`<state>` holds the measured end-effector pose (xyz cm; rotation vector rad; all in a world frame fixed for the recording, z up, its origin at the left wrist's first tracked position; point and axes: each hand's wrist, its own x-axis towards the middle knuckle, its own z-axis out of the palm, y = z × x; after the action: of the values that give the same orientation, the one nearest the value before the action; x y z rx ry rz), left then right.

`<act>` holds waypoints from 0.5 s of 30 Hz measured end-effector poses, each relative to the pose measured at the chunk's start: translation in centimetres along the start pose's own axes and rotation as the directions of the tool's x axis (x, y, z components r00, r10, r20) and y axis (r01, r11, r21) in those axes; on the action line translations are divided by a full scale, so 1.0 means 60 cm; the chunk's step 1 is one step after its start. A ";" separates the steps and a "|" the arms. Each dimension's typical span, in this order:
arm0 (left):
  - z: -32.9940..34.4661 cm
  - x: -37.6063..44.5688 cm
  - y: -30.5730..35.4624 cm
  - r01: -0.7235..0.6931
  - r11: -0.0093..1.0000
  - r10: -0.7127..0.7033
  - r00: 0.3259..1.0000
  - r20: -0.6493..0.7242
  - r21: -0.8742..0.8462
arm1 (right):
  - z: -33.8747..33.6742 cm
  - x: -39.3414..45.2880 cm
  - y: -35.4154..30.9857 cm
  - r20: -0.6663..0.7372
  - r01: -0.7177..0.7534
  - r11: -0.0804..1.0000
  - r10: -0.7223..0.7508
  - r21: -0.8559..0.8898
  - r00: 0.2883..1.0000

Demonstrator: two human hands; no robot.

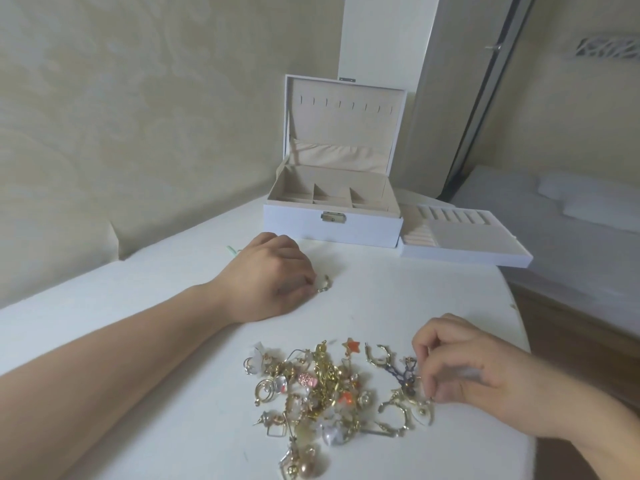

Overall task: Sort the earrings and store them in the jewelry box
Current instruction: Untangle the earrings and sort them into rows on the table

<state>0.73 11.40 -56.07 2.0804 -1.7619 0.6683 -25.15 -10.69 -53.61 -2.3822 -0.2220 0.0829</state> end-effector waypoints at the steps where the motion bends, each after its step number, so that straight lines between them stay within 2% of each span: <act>1: 0.001 0.000 0.000 0.002 1.000 -0.002 1.000 -0.003 -0.003 | 0.000 -0.001 -0.004 0.006 -0.001 0.997 0.000 0.072 1.000; 5: 0.002 0.000 -0.002 0.006 1.000 -0.006 1.000 -0.003 -0.020 | 0.004 0.003 -0.018 -0.122 0.041 0.973 -0.013 0.226 0.992; 8: 0.003 0.001 -0.002 0.018 0.999 -0.018 1.000 0.002 -0.040 | 0.012 0.011 -0.028 -0.203 0.039 0.938 0.033 0.344 0.979; 12: 0.000 0.001 0.000 0.069 0.994 -0.071 0.997 -0.014 -0.087 | 0.019 0.044 -0.031 -0.229 -0.093 0.890 0.215 0.447 0.949; 15: -0.003 0.001 0.002 0.083 0.991 -0.085 0.996 -0.013 -0.106 | 0.021 0.068 -0.037 -0.261 -0.155 0.890 0.287 0.429 0.922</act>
<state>0.60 11.42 -55.93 2.0593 -1.6527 0.5554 -21.58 -7.48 -52.98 -1.9611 0.2112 -0.1383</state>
